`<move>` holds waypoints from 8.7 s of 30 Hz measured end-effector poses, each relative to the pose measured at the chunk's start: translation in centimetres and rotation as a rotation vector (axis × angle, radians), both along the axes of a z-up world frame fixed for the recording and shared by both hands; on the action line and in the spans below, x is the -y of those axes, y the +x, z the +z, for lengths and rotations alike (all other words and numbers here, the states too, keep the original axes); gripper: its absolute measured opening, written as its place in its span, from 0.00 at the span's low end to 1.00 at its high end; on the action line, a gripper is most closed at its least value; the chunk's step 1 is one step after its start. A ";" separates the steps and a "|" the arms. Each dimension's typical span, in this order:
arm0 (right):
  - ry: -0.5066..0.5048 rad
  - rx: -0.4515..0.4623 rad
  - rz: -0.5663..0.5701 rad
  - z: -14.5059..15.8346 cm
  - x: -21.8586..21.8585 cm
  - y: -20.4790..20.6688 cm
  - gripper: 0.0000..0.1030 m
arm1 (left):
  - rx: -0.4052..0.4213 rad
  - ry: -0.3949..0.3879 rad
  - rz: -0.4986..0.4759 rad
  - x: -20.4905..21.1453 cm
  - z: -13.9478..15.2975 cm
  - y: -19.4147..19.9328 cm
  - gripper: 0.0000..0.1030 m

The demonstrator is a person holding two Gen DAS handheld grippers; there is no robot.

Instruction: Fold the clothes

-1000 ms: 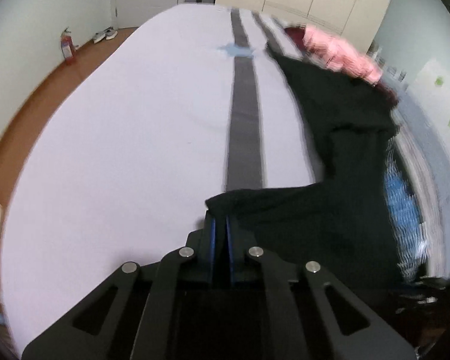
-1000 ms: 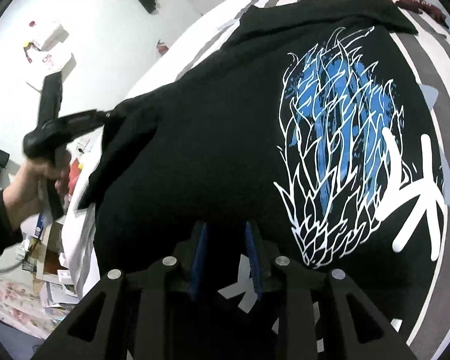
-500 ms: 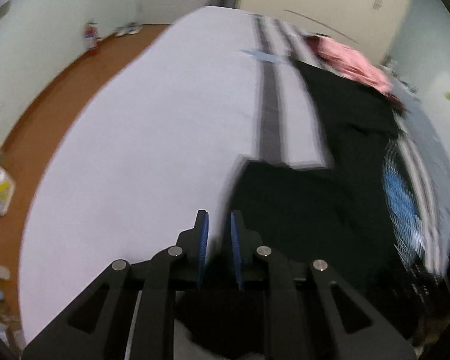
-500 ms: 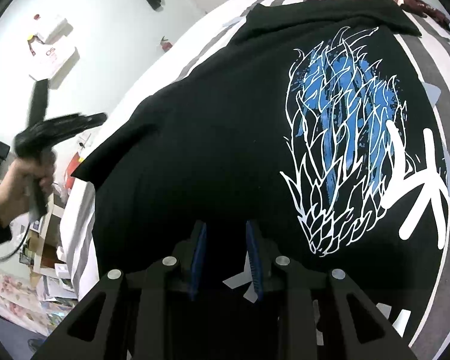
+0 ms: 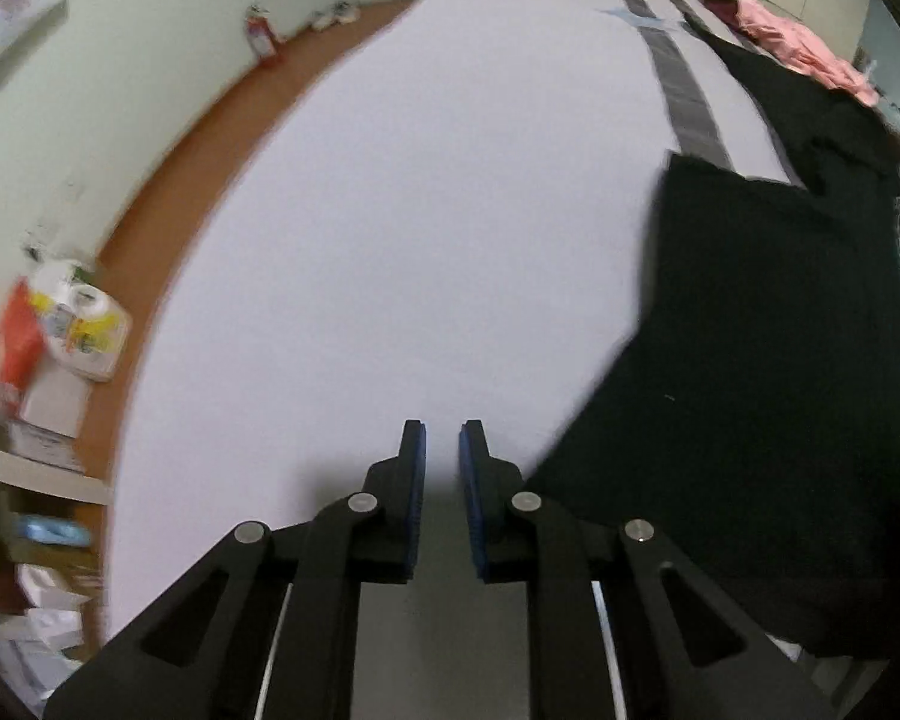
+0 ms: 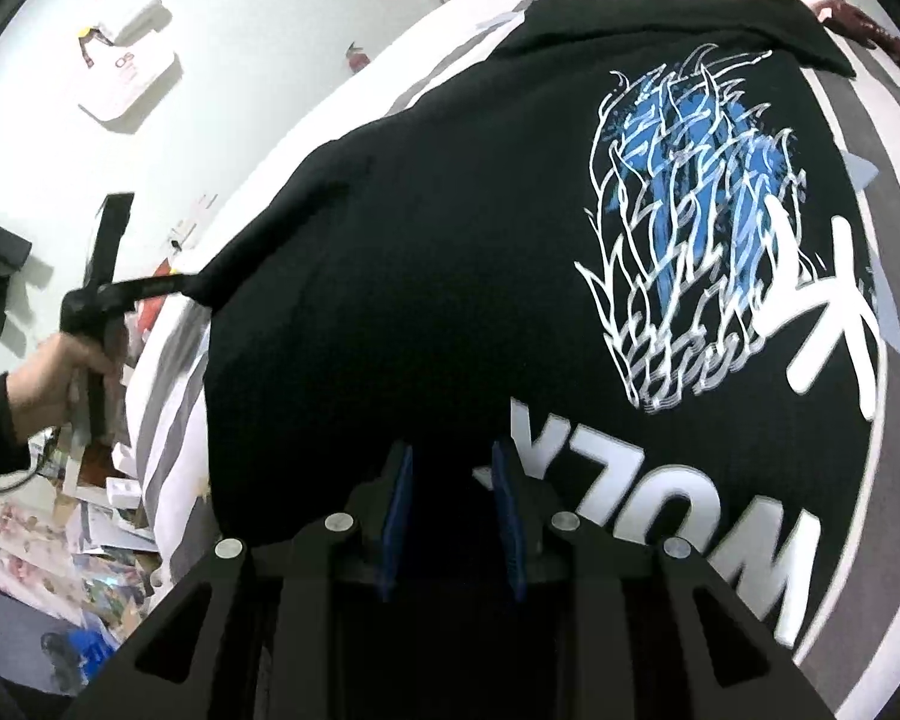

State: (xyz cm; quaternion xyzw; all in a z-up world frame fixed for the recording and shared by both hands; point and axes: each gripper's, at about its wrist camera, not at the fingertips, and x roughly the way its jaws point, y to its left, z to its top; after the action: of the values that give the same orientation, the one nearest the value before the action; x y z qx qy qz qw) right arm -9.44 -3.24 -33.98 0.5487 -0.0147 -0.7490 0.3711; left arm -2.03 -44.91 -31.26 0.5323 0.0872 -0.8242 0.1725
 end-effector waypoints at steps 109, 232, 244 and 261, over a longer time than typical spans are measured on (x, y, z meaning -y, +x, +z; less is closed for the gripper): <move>-0.076 -0.058 0.012 -0.2 8.5 -2.6 0.38 | -0.042 0.152 0.158 2.5 -0.4 0.9 0.04; 0.082 -0.051 -0.376 2.5 -13.5 -49.6 0.57 | -0.282 0.298 -0.452 -29.6 -1.3 -36.8 0.50; -0.009 -0.079 -0.460 3.8 -16.9 -45.4 0.58 | -0.334 0.239 -0.650 -35.4 1.5 -37.6 0.51; -0.012 -0.092 -0.606 2.3 -21.0 -37.7 0.58 | -0.297 0.047 -0.876 -41.2 -0.5 -39.2 0.38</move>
State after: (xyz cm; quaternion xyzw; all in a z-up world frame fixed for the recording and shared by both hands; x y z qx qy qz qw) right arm -47.10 17.79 -31.69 0.4826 -0.1655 -0.8495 0.1345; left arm -41.19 -3.72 -31.79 0.3991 -0.1036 -0.8845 -0.2183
